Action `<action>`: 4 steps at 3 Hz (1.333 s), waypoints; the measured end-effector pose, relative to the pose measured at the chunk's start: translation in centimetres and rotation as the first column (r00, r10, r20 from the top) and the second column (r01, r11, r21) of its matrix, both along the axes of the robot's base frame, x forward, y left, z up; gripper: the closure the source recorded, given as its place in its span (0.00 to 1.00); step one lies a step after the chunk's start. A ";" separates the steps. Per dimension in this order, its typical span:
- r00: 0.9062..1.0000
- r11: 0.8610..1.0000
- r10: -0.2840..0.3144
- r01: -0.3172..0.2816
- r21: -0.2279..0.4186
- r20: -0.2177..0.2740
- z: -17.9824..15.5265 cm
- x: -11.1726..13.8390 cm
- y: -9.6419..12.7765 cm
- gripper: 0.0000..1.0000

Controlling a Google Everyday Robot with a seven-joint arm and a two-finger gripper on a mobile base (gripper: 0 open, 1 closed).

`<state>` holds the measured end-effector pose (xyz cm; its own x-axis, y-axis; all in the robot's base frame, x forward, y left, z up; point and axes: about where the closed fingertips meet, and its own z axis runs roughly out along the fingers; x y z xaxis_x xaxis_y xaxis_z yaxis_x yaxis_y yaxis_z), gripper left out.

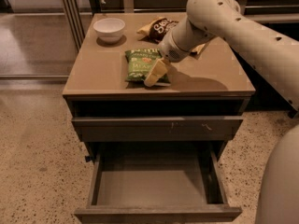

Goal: Place green jalapeno chip bag into middle drawer

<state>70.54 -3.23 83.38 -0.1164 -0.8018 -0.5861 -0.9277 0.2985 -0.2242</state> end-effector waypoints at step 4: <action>0.999 1.000 -0.009 0.009 -0.001 -0.050 -1.1 0.5 0.2 0.98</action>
Offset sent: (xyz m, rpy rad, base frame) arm 0.0096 -0.0018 -0.0274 0.0041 0.0924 -0.0316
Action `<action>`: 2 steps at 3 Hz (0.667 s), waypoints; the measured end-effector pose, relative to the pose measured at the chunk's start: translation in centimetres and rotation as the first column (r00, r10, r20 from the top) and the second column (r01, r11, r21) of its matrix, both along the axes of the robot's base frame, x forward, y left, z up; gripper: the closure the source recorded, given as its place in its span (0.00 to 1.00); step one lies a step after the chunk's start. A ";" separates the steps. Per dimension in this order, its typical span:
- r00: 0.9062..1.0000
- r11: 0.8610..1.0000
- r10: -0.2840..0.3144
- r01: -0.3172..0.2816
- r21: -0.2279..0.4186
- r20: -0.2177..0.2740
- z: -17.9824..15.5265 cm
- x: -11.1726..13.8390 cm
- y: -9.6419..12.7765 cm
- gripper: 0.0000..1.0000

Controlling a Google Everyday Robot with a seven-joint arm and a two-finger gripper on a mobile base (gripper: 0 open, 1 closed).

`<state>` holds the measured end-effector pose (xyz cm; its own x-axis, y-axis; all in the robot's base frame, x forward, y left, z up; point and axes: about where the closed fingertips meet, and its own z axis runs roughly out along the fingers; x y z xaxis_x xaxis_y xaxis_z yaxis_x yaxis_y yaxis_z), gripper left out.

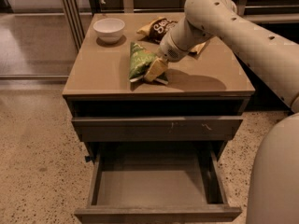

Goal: Place green jalapeno chip bag into middle drawer

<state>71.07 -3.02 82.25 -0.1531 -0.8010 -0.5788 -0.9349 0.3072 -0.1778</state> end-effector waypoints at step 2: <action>0.997 0.997 0.071 -0.069 0.042 -0.041 3.8 -4.2 -1.6 1.00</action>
Offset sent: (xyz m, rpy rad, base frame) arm -0.0691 -0.0373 0.0726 0.0566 0.0515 0.0929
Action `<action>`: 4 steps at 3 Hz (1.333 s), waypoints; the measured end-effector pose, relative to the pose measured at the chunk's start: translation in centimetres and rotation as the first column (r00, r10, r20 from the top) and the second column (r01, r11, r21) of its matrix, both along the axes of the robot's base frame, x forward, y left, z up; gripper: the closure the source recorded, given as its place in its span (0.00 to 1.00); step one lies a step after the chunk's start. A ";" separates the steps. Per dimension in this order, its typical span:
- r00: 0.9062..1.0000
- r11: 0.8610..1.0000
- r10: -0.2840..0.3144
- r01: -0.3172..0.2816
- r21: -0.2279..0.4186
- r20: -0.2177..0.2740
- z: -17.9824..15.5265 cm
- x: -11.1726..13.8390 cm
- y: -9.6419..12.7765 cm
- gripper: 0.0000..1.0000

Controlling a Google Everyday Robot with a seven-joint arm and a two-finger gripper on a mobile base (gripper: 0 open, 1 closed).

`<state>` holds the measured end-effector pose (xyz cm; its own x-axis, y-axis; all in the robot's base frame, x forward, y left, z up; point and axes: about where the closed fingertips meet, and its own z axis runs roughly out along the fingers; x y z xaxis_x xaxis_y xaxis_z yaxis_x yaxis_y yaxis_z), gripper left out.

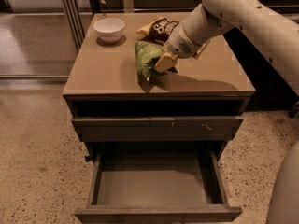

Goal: Place green jalapeno chip bag into middle drawer

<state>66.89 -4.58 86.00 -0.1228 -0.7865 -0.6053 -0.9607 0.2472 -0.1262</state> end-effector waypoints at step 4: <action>0.925 0.930 0.368 -0.368 0.021 -0.098 6.0 -15.0 -4.7 1.00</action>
Offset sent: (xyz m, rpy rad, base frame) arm -0.0962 -0.0125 0.0558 -0.0255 0.0273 0.4255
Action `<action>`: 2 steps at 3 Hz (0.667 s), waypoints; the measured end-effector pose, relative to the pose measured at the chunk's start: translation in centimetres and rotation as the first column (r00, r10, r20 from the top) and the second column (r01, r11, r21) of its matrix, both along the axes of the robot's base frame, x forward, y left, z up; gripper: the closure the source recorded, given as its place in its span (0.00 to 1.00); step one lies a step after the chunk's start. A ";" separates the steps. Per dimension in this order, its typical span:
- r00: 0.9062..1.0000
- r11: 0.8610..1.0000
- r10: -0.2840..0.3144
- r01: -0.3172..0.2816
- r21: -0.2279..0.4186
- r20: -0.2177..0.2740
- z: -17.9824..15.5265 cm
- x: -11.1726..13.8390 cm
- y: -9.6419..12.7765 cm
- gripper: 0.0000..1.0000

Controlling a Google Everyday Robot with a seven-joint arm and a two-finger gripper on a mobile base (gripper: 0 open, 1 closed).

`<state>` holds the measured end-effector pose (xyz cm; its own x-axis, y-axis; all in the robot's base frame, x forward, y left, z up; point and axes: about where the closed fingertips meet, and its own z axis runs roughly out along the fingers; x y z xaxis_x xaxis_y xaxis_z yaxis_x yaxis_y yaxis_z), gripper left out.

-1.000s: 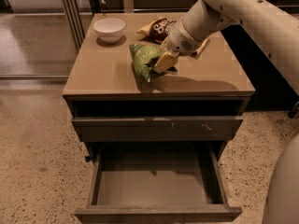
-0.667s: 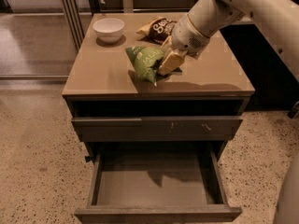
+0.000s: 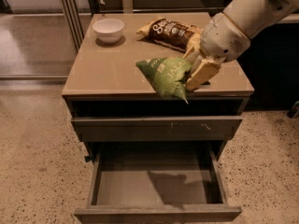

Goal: Place green jalapeno chip bag into middle drawer

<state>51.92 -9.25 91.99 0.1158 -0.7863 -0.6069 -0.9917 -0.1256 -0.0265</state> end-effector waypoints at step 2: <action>1.000 0.999 -0.019 0.019 -0.030 0.019 0.0 0.5 0.2 1.00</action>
Offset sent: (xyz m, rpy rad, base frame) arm -0.0023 -0.0028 0.0018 -0.0867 -0.0155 -0.0181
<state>52.38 -9.05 91.97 0.1120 -0.8066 -0.5804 -0.9933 -0.1079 -0.0417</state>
